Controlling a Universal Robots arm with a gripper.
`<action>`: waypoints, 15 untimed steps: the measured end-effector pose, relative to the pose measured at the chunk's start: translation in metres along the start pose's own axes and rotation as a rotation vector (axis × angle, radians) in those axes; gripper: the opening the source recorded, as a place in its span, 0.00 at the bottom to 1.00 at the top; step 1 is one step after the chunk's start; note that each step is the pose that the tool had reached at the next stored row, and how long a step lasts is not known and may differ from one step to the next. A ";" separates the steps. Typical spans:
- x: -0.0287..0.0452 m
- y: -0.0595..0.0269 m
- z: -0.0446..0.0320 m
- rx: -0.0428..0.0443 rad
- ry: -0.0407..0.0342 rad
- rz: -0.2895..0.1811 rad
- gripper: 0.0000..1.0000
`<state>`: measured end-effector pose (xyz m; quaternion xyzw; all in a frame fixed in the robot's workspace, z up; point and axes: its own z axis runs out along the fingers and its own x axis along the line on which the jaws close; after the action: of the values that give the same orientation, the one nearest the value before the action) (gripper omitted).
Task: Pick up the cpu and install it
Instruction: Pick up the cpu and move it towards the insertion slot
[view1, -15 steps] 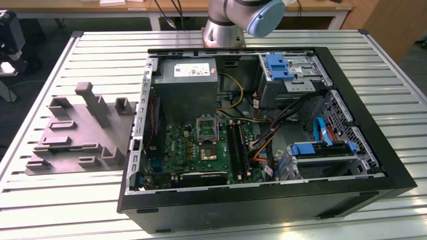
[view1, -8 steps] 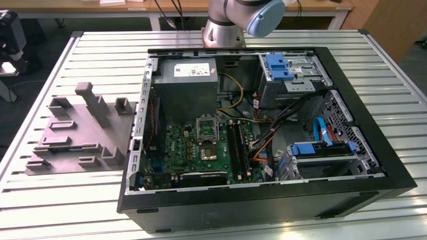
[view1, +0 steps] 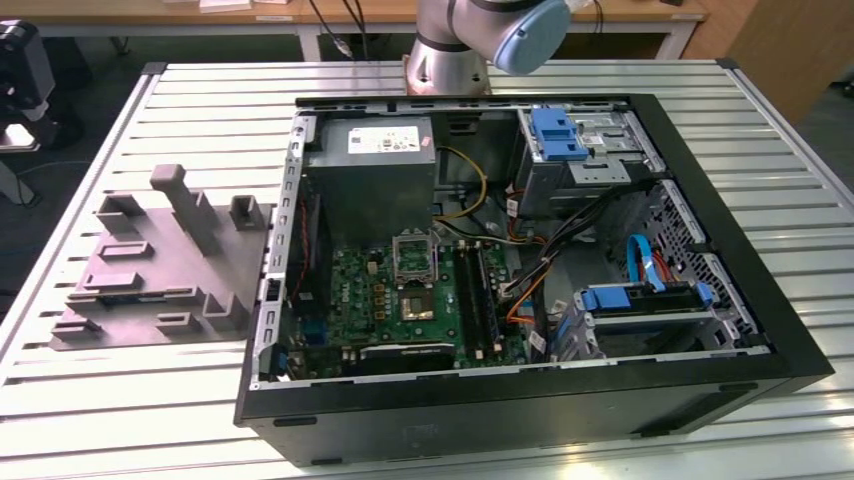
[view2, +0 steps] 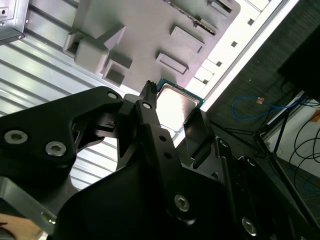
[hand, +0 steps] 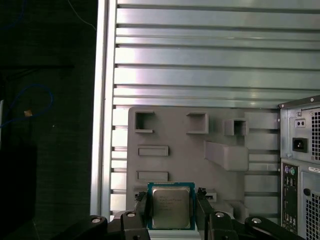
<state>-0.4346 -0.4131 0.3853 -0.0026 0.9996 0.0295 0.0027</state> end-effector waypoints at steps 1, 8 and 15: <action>-0.0001 0.0000 0.0000 0.0000 0.0000 0.000 0.47; -0.0058 0.0000 0.0001 -0.0001 -0.0001 0.000 0.47; -0.0082 0.0000 0.0001 -0.0001 -0.0001 0.000 0.47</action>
<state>-0.4263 -0.4130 0.3852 -0.0025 0.9996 0.0295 0.0028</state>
